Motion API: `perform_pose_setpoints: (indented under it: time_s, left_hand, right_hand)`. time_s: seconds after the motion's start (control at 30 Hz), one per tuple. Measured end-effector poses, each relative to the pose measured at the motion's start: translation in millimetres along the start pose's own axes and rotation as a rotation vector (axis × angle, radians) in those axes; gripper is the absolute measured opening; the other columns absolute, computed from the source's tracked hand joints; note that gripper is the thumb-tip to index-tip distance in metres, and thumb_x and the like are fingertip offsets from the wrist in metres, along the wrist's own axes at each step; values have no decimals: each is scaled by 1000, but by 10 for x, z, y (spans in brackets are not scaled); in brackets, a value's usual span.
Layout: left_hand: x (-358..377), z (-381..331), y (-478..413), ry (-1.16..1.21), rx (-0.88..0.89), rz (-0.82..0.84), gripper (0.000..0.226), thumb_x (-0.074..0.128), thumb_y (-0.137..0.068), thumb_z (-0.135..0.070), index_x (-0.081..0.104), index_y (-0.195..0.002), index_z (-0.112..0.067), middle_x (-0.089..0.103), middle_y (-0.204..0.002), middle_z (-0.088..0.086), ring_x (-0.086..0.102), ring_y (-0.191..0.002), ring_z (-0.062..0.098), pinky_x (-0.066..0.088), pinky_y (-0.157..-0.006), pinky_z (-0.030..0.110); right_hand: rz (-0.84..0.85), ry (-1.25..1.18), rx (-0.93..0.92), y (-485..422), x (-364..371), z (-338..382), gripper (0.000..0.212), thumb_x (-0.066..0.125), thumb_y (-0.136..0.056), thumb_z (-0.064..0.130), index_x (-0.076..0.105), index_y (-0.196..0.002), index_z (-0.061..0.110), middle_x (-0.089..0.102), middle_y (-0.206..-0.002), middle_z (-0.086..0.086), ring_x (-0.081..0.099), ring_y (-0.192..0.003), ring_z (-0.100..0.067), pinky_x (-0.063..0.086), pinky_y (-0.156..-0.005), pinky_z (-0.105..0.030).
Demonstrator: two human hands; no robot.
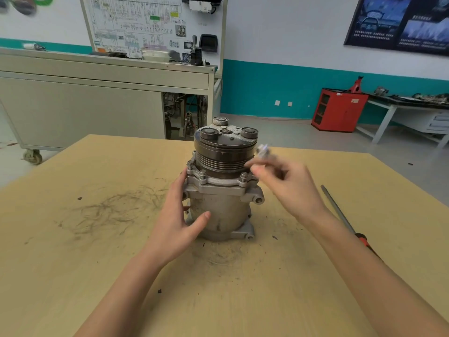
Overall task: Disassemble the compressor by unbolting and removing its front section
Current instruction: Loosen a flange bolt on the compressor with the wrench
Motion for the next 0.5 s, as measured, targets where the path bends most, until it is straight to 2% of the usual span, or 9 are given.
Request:
perform_pose_setpoints:
  time_s: [0.07,0.13,0.17,0.23,0.3,0.43,0.5]
  left_hand:
    - [-4,-3,2,-3,1,-1,86,62,-78,-43,1,-134,-65,26,-149,-20,37,-133,5,41,-99,22]
    - [-11,-15,1,-1,5,-5,86,62,-78,-44,1,-131,-70,25,-144,-32,38,-131,1,40,-98,19]
    - [-11,-19,0,0,5,-5,86,62,-78,-44,0,-129,-73,23,-141,-39,37,-130,-1,39,-97,17]
    - [-9,-23,0,3,3,-2,85,62,-77,-45,0,-127,-76,17,-135,-50,36,-129,-4,38,-97,17]
    - [-7,-23,-2,2,7,0,85,62,-77,-44,0,-128,-75,17,-134,-50,37,-128,-4,39,-99,20]
    - [-8,-18,-3,-17,-1,1,86,62,-78,-47,-1,-128,-74,24,-144,-29,35,-131,-2,40,-101,23]
    - [-7,-16,-3,-23,-6,3,86,62,-78,-47,-2,-128,-74,24,-146,-25,34,-131,-3,39,-101,22]
  right_hand:
    - [-89,-403,47,-31,-162,34,28,40,-98,23,66,-88,17,37,-50,15,31,-46,-1,31,-45,-13]
    - [-138,-805,29,-86,-314,108,34,34,-93,23,64,-83,11,37,-55,11,30,-50,-5,33,-48,-17]
    - [-163,-925,-8,-113,-367,156,35,33,-92,22,65,-81,10,38,-58,8,32,-53,-7,35,-52,-19]
    - [-190,-1027,-67,-148,-368,240,35,33,-97,22,63,-82,9,40,-62,6,34,-57,-8,35,-59,-21]
    - [-232,-1095,-64,-176,-271,279,35,34,-99,22,60,-80,9,40,-61,4,34,-57,-8,34,-58,-20]
    - [-368,-1361,86,-219,-46,234,37,35,-101,23,47,-68,11,34,-54,4,30,-48,-8,32,-52,-20]
    - [-436,-1414,144,-199,0,196,39,33,-102,25,41,-66,13,33,-53,4,29,-46,-8,31,-51,-21]
Point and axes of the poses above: each hand's wrist, its own y-axis away from the middle knuckle, its own x-axis out of the palm, z = x × y, the point moved 6 cm from there along -y, towards the middle knuckle
